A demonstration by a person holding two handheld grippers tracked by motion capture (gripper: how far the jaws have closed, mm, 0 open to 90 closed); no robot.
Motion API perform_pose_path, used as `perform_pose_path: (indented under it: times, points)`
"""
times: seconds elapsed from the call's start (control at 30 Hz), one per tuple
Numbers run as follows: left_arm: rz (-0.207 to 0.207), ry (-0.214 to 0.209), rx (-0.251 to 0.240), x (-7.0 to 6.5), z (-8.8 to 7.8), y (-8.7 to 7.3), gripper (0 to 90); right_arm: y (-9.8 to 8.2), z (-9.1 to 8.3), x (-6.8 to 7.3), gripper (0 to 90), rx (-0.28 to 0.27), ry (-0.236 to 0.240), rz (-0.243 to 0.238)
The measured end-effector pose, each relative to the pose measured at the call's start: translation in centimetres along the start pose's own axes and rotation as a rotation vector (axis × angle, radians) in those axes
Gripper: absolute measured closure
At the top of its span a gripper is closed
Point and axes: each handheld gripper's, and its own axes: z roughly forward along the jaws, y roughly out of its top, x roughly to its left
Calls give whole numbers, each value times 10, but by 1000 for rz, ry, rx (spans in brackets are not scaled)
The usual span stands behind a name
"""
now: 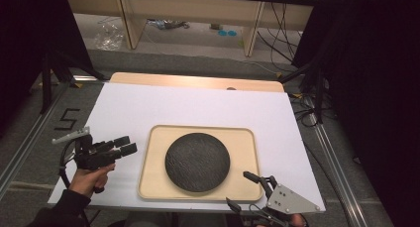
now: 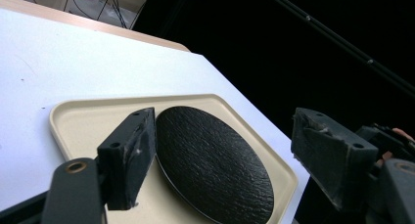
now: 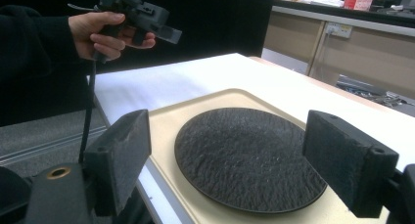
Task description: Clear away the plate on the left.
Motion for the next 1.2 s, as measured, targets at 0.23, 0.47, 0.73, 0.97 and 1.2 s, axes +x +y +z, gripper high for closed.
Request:
perform_pose_path:
  times: [0.23, 0.47, 0.73, 0.97, 1.2]
  points:
    - [8, 11, -1, -4, -8, -3, 250, 0, 0, 0, 193, 1, 0, 1]
    - [67, 36, -9, -9, -14, -6, 243, 0, 0, 0, 193, 8, 6, -2]
    - [117, 23, -17, -23, -19, -9, 243, 0, 0, 0, 193, 2, 4, -1]
    - [156, 23, -13, -33, -23, -13, 242, 0, 0, 0, 193, 11, 9, -4]
    - [199, 23, -6, -40, -28, -16, 218, 0, 0, 1, 193, 5, 9, 2]
